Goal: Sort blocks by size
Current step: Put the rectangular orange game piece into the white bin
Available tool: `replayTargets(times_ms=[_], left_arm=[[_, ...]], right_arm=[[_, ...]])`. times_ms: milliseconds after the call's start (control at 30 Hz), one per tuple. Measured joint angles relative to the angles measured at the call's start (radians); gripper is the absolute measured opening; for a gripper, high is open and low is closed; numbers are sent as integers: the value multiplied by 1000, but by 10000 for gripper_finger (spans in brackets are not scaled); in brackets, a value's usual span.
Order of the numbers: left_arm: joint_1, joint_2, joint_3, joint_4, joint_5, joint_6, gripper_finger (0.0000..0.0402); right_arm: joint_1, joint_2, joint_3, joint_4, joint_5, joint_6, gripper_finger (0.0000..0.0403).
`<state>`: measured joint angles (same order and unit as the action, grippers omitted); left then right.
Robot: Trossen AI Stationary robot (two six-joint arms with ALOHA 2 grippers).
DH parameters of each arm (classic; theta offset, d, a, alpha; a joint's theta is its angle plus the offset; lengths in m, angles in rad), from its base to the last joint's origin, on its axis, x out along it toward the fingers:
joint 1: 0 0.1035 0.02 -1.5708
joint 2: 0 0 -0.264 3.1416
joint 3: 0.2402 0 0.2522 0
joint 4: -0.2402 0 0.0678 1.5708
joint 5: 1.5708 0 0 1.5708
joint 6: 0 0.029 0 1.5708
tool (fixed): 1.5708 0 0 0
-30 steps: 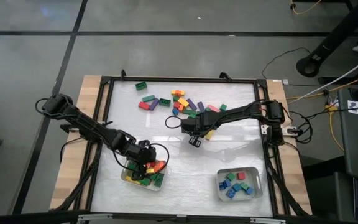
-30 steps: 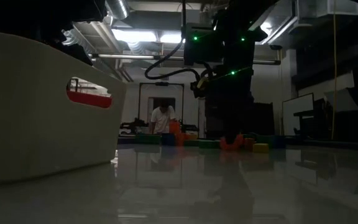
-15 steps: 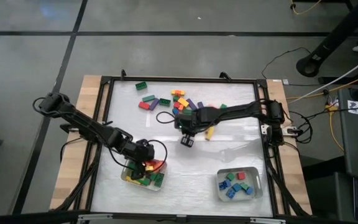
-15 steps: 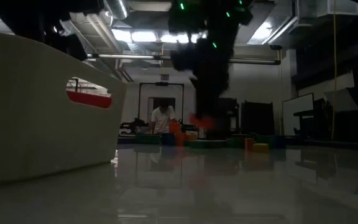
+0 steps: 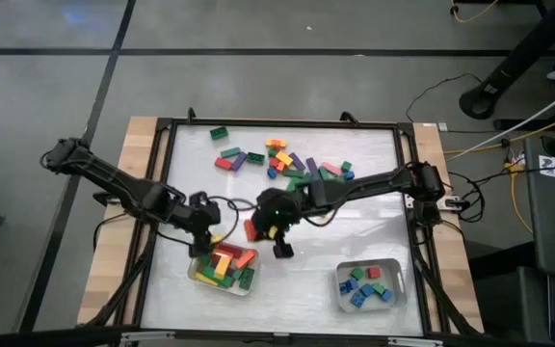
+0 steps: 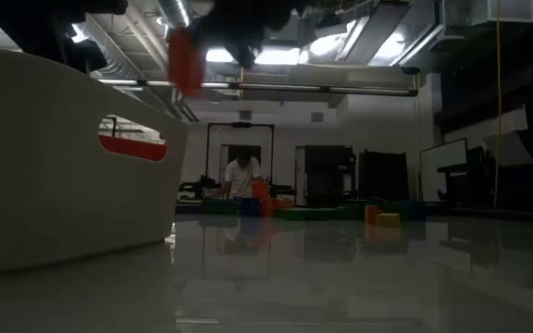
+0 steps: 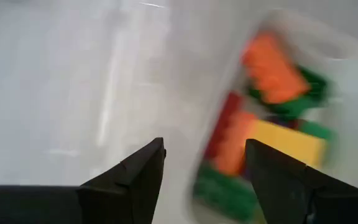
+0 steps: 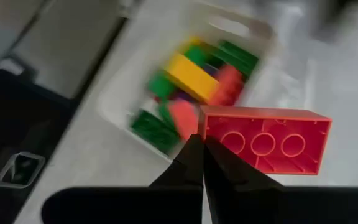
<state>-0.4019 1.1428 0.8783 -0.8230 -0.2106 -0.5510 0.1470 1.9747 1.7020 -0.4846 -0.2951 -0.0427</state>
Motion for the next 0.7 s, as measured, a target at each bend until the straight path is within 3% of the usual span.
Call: replayTargets(times_ms=[333, 700], left_arm=[[95, -38, 0, -59, -423, 10, 211], [231, -38, 0, -52, -455, -10, 211]], right_arm=[[111, 7, -1, 99, -191, -256, 1], [186, 140, -2, 380, -249, -310, 1]])
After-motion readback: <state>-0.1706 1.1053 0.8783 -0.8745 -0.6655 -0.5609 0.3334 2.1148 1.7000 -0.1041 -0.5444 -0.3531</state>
